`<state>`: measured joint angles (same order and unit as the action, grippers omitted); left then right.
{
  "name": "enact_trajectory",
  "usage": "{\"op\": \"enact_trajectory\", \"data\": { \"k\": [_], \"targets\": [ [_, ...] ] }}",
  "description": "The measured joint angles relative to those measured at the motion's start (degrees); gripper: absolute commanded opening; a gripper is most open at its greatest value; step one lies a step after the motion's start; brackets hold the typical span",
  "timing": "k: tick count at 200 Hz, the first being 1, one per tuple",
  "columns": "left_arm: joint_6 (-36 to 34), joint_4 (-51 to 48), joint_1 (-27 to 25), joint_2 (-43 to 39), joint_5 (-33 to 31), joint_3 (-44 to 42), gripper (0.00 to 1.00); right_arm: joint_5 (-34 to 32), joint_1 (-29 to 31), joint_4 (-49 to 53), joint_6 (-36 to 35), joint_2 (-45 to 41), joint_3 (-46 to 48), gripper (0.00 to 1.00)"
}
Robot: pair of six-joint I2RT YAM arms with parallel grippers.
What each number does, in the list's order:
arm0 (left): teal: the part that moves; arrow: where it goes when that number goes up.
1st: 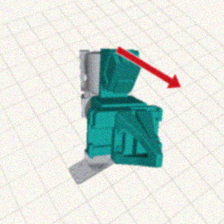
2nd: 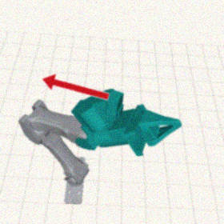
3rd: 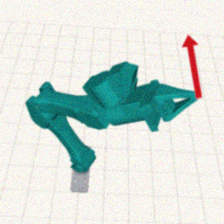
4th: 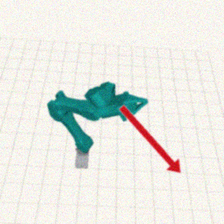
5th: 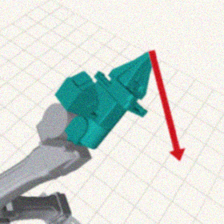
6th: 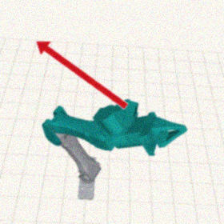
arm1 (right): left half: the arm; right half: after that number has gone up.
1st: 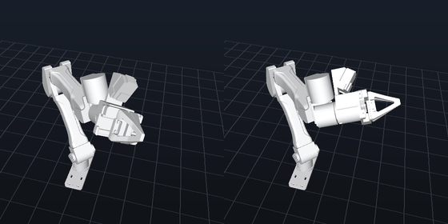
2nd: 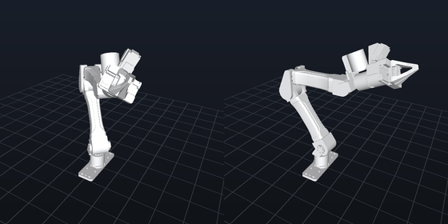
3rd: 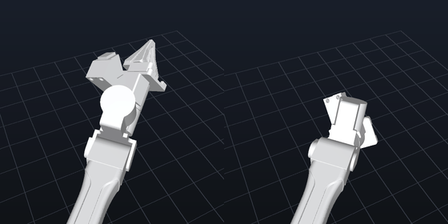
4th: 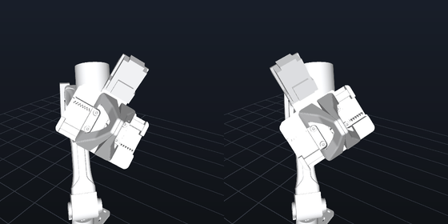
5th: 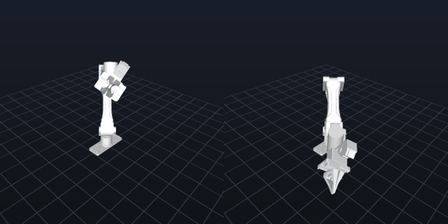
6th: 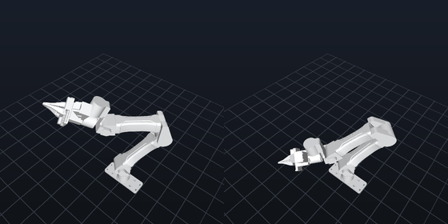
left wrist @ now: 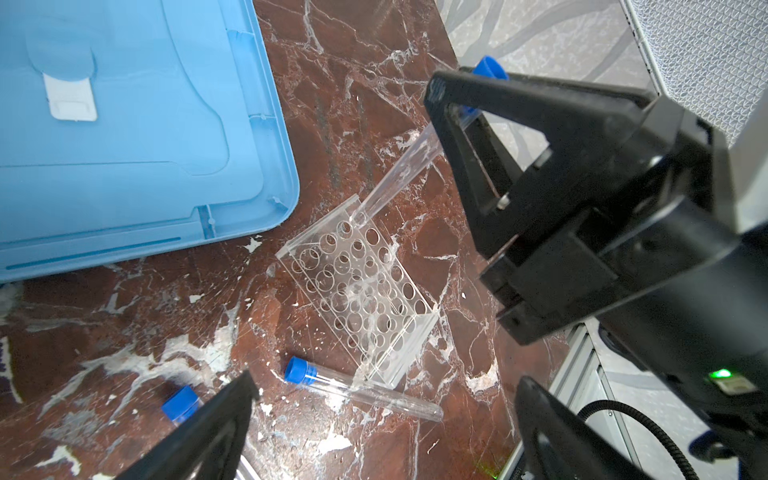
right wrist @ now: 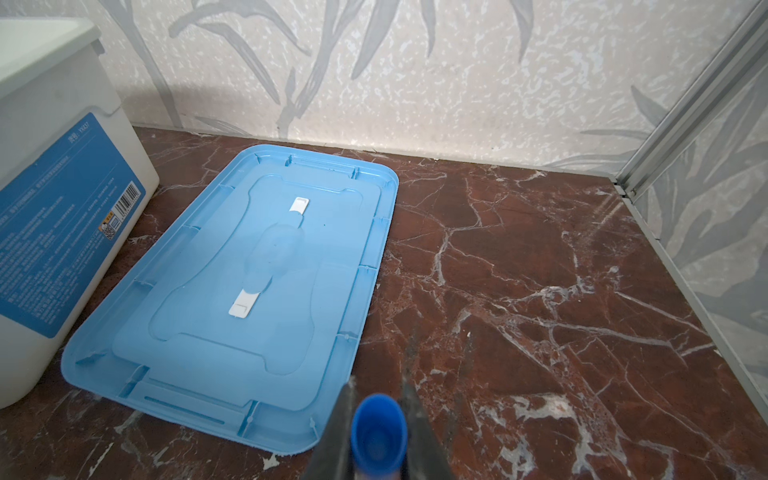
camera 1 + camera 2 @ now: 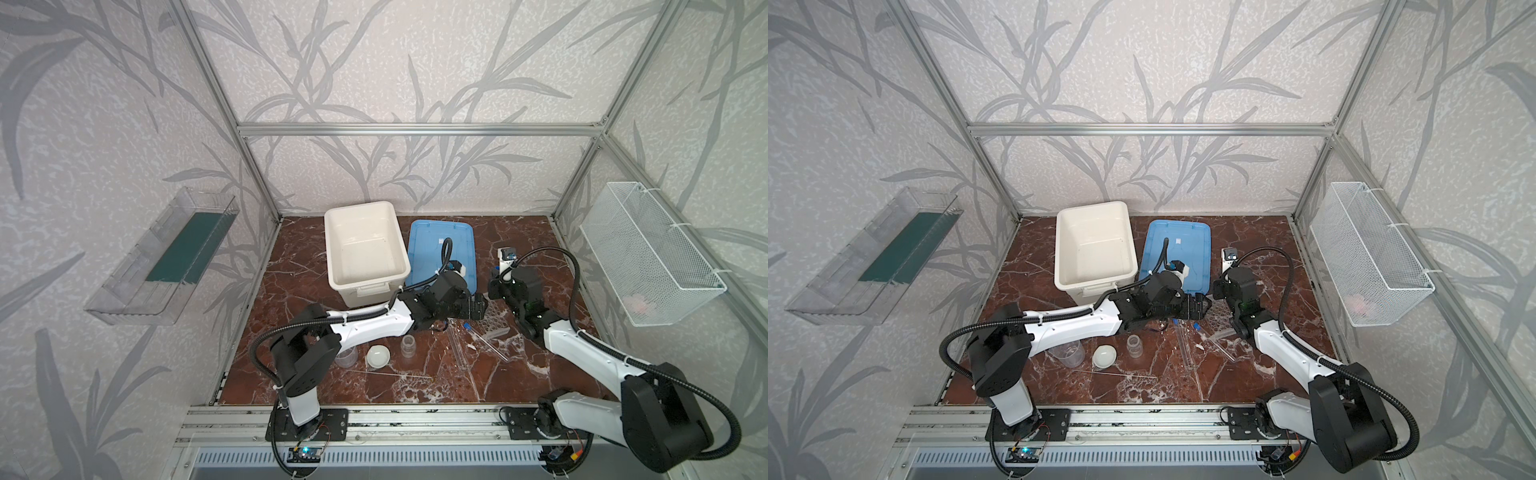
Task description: Organize the chemistry lab equipment
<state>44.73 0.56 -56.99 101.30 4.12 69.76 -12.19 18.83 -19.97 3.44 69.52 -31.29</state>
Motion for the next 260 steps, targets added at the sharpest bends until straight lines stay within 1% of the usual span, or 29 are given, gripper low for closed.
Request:
{"op": "enact_trajectory", "data": {
  "k": [38, 59, 73, 93, 101, 109, 115, 119, 124, 126, 146, 177, 196, 221, 249, 260],
  "targets": [
    [-0.02, -0.13, -0.02, -0.07, -0.59, -0.72, 0.99, -0.98, -0.02, -1.31, 0.17, 0.00, 1.81, 0.22],
    [0.00, -0.13, -0.02, -0.07, -0.87, -0.72, 0.99, -1.33, -0.04, -1.57, 0.20, 0.00, 1.90, 0.30],
    [-0.02, -0.13, -0.02, -0.07, -1.05, -0.72, 0.99, -1.36, -0.04, -1.57, 0.39, 0.00, 1.90, 0.33],
    [0.00, -0.92, -0.07, -0.09, -1.57, -0.72, 0.99, -1.40, -0.04, -1.38, 1.09, -0.02, 1.90, 0.42],
    [0.02, -1.99, -0.17, -0.17, -2.14, -0.72, 0.99, -1.40, -0.04, -1.07, 1.29, -0.17, 1.90, 0.50],
    [0.04, -3.30, -0.31, -0.31, -2.82, -0.68, 0.99, -1.36, -0.04, -0.48, 1.64, -0.63, 1.90, 0.59],
    [0.09, -4.22, -0.42, -0.37, -3.17, -0.61, 0.99, -1.40, -0.04, 0.15, 1.49, -1.14, 1.90, 0.71],
    [0.09, -5.09, -0.50, -0.39, -3.48, -0.48, 0.99, -1.42, -0.04, 0.72, 1.84, -1.66, 1.90, 0.81],
    [0.17, -6.01, -0.63, -0.48, -3.80, -0.35, 0.99, -1.49, -0.04, 1.55, 2.14, -2.56, 1.90, 0.97],
    [0.26, -6.47, -0.68, -0.48, -3.98, -0.31, 0.99, -1.53, -0.04, 1.77, 2.14, -2.80, 1.88, 1.00],
    [0.96, -10.34, -1.25, -0.94, -4.70, 0.42, 0.99, -2.51, -0.04, 6.67, 3.65, -7.63, 1.38, 0.99],
    [2.40, -16.22, -2.56, -1.88, -5.40, 1.46, 0.95, -2.19, -0.04, 17.07, 5.77, -16.26, -1.51, 0.99],
    [3.26, -21.09, -3.26, -1.88, -5.38, 3.43, 0.91, 0.42, -0.09, 25.22, 7.48, -20.85, -4.24, 0.99],
    [3.65, -27.43, -4.13, -1.42, -4.00, 7.26, 0.84, 4.20, -0.09, 36.35, 10.58, -24.59, -7.98, 0.99],
    [3.10, -33.38, -5.29, 1.64, -3.10, 12.26, 0.75, 8.52, -0.09, 47.28, 15.39, -27.82, -9.60, 0.99],
    [2.84, -34.99, -5.64, 3.23, -2.67, 13.31, 0.73, 10.01, -0.09, 50.64, 16.98, -28.57, -9.62, 0.99]
  ]
}}
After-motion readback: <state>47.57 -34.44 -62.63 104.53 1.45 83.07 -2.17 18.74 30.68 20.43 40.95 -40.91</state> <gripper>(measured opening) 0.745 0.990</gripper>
